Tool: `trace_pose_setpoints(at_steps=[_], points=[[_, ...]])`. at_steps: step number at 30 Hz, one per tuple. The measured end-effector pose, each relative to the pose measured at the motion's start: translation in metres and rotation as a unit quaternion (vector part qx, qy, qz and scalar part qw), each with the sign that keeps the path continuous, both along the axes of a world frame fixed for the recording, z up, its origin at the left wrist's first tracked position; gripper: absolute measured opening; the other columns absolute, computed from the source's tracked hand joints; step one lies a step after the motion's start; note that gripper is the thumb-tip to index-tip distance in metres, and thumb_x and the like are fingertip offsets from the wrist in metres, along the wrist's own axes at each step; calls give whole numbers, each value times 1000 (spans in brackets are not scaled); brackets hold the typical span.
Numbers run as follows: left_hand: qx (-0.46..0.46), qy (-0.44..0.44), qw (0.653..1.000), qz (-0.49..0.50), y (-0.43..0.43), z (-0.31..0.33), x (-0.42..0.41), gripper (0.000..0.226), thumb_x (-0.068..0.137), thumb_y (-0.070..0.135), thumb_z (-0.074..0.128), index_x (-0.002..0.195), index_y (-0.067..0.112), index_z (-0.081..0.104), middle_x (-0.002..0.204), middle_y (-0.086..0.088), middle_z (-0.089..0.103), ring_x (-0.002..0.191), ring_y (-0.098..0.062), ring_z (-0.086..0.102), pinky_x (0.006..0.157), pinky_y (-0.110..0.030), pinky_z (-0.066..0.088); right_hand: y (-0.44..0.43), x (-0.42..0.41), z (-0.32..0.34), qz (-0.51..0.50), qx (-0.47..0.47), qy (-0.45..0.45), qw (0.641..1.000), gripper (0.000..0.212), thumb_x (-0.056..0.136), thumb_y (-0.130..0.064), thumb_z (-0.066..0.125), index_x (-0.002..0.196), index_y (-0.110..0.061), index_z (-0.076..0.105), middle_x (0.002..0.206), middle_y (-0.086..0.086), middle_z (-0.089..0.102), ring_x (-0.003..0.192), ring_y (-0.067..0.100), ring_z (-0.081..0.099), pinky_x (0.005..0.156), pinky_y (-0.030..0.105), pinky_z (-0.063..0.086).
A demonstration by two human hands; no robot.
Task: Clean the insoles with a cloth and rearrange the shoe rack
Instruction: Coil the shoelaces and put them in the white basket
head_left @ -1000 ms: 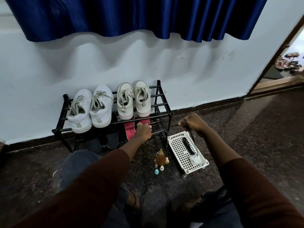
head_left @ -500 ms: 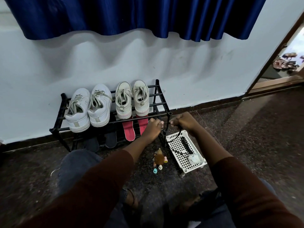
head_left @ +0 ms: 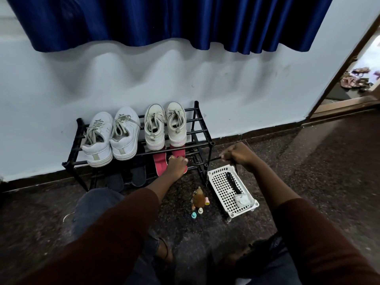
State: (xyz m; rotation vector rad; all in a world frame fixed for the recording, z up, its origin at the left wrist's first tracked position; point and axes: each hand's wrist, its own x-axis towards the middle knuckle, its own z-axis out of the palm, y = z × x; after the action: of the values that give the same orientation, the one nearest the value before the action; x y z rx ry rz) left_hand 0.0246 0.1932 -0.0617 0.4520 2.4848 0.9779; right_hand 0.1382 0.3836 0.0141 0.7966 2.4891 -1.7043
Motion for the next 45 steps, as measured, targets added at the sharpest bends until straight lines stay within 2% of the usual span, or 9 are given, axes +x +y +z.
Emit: trace_pose_setpoints(at_steps=[6,11,23,29,33,35,38,41,45], points=[[93,36,984,-151,32,23,31,33,101,25,39,117,6,62,97,-8,40,94,-19,45,72,-24,26,-19,-13,-1,38,2,30,999,8,81,5,61,82,9,68,64,17,61,49,17,46,45,21,37],[135,63,979,-139,39,27,32,26,100,16,41,101,3,63,95,-7,42,89,-17,44,67,-25,26,-21,-13,8,17,-37,37,998,10,81,8,58,84,12,66,49,6,59,39,11,46,40,18,35],[64,39,994,-80,18,11,13,27,99,11,36,95,1,62,97,-8,41,92,-21,44,67,-25,22,-1,9,14,15,-148,1,989,17,86,12,48,96,12,61,65,16,62,45,11,57,46,20,48],[77,25,995,-66,17,7,7,26,99,13,37,99,6,61,97,-8,46,101,-26,49,75,-24,28,-7,8,21,21,-237,3,971,30,87,10,32,88,6,61,75,14,69,67,19,67,65,27,57],[194,-47,980,-25,16,14,11,36,101,16,36,137,20,35,75,4,42,65,-12,42,71,-30,37,-9,1,18,13,-295,46,954,34,84,18,33,98,6,61,89,16,69,83,23,69,75,29,57],[244,-64,968,11,20,16,9,47,99,8,36,142,24,25,72,4,38,62,-10,37,71,-35,37,-12,-1,14,17,-262,50,964,24,85,17,46,103,9,60,83,13,70,77,18,70,72,25,57],[290,-45,956,24,27,26,14,21,100,4,34,119,7,42,73,1,51,56,-7,46,68,-31,41,-18,-5,9,-1,-115,90,989,19,83,6,60,101,11,64,74,10,68,61,5,62,61,16,51],[347,-60,935,42,35,42,19,18,100,4,38,90,18,45,76,-1,59,50,3,51,59,-20,41,-25,-9,3,-2,-19,132,991,15,79,3,66,94,3,70,88,13,68,76,12,62,74,18,50],[362,-97,926,37,41,55,22,6,96,10,52,94,14,56,83,5,64,66,-2,53,55,-15,40,-38,-13,-2,-58,14,161,985,21,78,2,67,98,-3,71,97,12,71,90,17,65,93,38,49]])
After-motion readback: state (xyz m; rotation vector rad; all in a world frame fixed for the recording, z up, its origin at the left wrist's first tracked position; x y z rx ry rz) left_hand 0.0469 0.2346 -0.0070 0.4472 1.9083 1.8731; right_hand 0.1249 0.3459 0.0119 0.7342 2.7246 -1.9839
